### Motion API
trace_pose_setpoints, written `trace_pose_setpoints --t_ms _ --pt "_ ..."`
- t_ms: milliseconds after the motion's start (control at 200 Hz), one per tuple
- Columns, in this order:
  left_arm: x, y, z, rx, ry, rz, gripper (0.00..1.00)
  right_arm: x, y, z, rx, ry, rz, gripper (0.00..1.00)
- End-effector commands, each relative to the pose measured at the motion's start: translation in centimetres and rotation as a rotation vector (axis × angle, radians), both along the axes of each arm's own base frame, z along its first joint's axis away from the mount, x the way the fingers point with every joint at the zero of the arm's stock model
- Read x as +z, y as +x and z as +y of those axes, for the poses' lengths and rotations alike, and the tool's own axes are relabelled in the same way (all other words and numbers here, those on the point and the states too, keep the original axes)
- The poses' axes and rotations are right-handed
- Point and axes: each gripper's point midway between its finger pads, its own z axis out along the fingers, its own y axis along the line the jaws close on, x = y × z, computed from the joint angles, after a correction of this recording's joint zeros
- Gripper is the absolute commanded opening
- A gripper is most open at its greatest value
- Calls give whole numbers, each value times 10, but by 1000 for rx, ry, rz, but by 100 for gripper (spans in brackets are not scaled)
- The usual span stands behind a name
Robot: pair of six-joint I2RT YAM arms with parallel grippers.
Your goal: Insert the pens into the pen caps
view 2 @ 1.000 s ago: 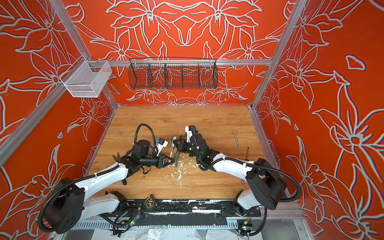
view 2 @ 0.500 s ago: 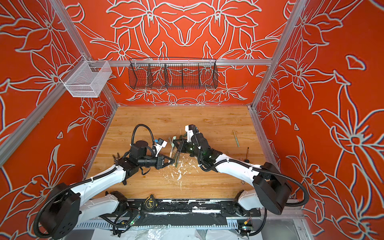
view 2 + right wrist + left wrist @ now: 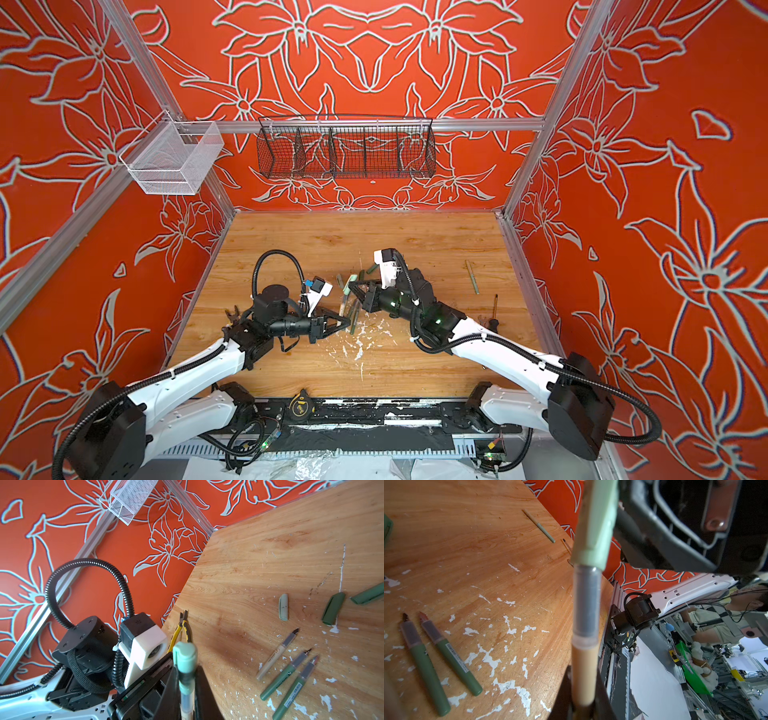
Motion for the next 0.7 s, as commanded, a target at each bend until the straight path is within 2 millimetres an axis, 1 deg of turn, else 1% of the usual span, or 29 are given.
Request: trace_pose_setpoints --t_ms 0,35,130,275,285,300,395,445,565,696 --pt "32 -1 -8 -35 -41 -191 0 -34 -7 -14 -18 -134 50 1" --pt "32 -3 -10 -39 -35 -205 0 -31 -9 -16 -16 -135 43 1" --pt "31 -5 -12 -46 -23 -231 0 -29 -11 -19 -17 -147 38 1" --pt "30 -2 -11 -26 -11 -248 0 -27 -17 -24 -1 -175 34 1" --pt "38 -4 -10 -23 -25 -273 0 -26 -17 -24 0 -175 32 1" --pt "40 -4 -9 -22 -29 -281 0 -26 -18 -24 3 -177 31 1" --pt "43 -3 -9 -16 -34 -296 0 -22 -22 -27 13 -179 16 2" --pt "44 -3 -9 -18 -36 -303 0 -21 -23 -30 5 -181 11 5" --pt "45 -5 -9 -22 -44 -315 0 -7 -27 -36 3 -158 -32 11" --pt "47 -8 -7 -20 -63 -336 0 8 -34 -35 44 -144 -93 24"
